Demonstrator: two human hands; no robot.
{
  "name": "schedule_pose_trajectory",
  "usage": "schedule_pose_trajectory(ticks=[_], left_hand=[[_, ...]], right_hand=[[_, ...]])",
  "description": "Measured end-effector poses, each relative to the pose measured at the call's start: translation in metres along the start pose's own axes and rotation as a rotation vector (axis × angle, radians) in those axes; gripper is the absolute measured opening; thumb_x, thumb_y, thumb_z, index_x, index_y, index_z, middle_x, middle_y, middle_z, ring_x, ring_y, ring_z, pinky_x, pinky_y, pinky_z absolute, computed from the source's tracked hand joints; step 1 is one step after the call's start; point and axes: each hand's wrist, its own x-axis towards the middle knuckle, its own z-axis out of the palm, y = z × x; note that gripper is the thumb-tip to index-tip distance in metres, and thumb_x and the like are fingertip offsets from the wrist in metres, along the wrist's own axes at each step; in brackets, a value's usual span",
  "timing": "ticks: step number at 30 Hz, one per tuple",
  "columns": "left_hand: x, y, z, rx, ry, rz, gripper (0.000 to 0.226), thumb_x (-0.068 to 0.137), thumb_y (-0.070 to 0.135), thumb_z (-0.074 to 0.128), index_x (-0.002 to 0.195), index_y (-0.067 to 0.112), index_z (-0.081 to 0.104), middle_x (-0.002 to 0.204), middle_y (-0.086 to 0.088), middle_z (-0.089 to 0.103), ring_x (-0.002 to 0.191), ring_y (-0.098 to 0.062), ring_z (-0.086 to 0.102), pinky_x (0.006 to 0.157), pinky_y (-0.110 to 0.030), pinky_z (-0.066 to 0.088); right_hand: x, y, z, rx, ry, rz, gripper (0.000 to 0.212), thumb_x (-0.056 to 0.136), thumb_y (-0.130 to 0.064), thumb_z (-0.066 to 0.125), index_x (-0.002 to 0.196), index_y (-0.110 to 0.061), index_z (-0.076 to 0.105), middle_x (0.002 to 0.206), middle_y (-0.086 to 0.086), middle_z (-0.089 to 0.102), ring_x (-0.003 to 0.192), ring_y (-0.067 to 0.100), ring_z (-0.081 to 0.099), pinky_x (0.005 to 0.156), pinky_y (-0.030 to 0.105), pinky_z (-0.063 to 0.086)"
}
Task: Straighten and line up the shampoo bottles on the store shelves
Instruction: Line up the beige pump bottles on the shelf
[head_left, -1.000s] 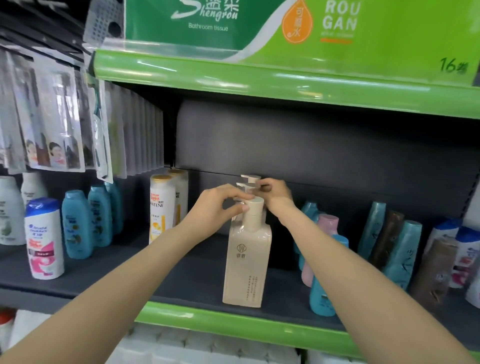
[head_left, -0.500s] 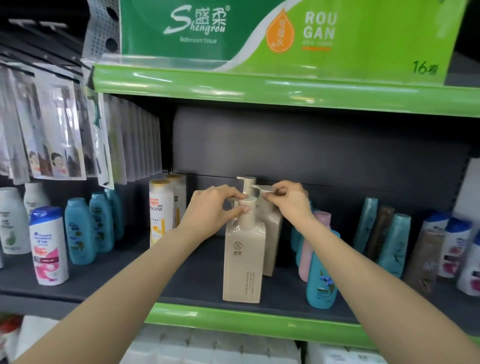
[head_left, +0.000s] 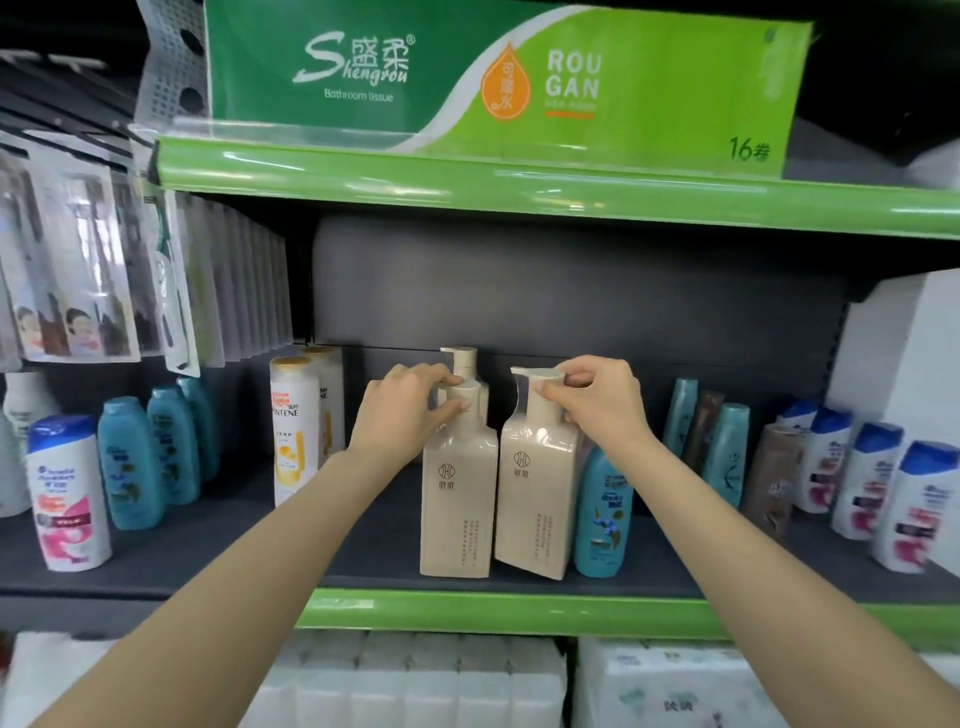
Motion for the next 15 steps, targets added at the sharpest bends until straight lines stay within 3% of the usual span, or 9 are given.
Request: schedule_pose_trajectory(ticks=[2,6,9,11,15], left_hand=[[-0.002,0.003,-0.001,0.022,-0.017,-0.013,0.033,0.088,0.041,0.057,0.117,0.027,0.06,0.11,0.003,0.065,0.106,-0.019,0.05,0.088,-0.035,0.037],[-0.014,0.019,-0.008,0.091,0.028,0.004,0.04,0.091,0.04,0.054,0.129,0.026,0.053,0.134,0.005,0.05,0.121,-0.02,0.042,0.098,-0.036,0.031],[-0.033,0.032,-0.01,-0.13,0.077,0.098,0.04,0.089,0.036,0.058,0.126,0.02,0.056,0.125,0.003,0.054,0.114,-0.016,0.047,0.095,-0.03,0.036],[-0.045,0.038,-0.009,-0.318,0.003,0.08,0.043,0.085,0.039,0.061,0.124,0.019,0.057,0.119,0.004,0.059,0.107,-0.01,0.052,0.093,-0.026,0.041],[-0.062,0.036,-0.008,-0.564,-0.263,-0.115,0.055,0.077,0.041,0.071,0.126,0.023,0.052,0.109,0.009,0.065,0.098,-0.002,0.059,0.088,-0.019,0.046]], right_hand=[[-0.005,-0.005,-0.004,0.042,-0.012,0.019,0.011,0.074,-0.018,0.079,0.079,-0.022,0.07,0.075,-0.006,0.069,0.077,0.011,0.065,0.08,0.038,0.058],[-0.011,-0.015,-0.008,0.086,-0.063,0.016,0.015,0.072,-0.019,0.079,0.085,-0.017,0.072,0.08,-0.002,0.071,0.083,0.015,0.069,0.081,0.042,0.058],[-0.016,-0.018,-0.008,0.122,-0.074,0.017,0.021,0.071,-0.021,0.08,0.089,-0.015,0.074,0.083,0.0,0.073,0.085,0.016,0.069,0.083,0.042,0.057],[-0.02,-0.019,-0.009,0.15,-0.091,0.016,0.021,0.071,-0.019,0.08,0.09,-0.014,0.074,0.085,0.001,0.074,0.086,0.017,0.07,0.084,0.042,0.057],[-0.029,-0.023,-0.01,0.226,-0.074,0.008,0.012,0.074,-0.016,0.077,0.086,-0.015,0.075,0.084,0.0,0.073,0.084,0.014,0.07,0.082,0.033,0.057]])
